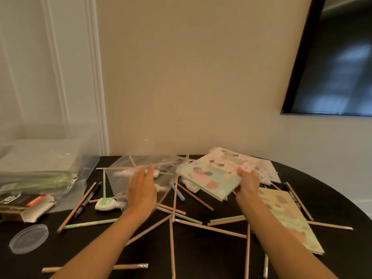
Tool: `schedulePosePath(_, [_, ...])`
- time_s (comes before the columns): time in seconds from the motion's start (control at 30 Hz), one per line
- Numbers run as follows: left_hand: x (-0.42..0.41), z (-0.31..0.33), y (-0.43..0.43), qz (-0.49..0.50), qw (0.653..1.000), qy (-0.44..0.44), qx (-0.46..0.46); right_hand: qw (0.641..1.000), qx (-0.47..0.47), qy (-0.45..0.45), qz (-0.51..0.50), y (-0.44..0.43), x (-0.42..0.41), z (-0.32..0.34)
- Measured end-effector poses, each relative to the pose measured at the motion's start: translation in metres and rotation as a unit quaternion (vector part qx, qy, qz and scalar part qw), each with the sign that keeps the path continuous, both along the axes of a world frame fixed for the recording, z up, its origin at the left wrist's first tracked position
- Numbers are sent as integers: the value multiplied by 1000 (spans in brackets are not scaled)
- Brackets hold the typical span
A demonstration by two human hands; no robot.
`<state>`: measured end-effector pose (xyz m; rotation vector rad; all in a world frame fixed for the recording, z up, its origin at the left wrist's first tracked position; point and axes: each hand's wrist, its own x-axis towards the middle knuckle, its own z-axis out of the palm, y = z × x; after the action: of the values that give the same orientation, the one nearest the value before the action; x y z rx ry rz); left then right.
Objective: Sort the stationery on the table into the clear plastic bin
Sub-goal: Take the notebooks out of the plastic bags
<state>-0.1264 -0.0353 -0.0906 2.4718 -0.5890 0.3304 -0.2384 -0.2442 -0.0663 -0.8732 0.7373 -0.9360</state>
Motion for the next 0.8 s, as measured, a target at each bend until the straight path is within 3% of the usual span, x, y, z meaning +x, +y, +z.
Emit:
schedulePosePath(0.17, [-5,-5,-10,-15,998,60,-14,991,97,-82,-39,-3,-13,6])
schedulePosePath(0.27, [-14,4,-18,-23,994,104,7,992,96,-85,-19,7,-14,8])
schedulePosePath(0.33, [-23,14,-24,-57,983,160,-71,995,74,-71,3,15,-10,5])
schedulePosePath(0.43, [-50,36,-29,-158,882,296,-330,995,49,-80,38,36,-3,4])
schedulePosePath(0.6, [-63,48,-17,-174,808,349,-442,974,56,-125,180,55,0,2])
schedulePosePath(0.73, [-42,50,14,-183,821,324,-433,943,105,-207,239,32,-18,-4])
schedulePosePath(0.8, [-26,50,24,-169,822,328,-433,943,79,-169,277,24,-26,-1])
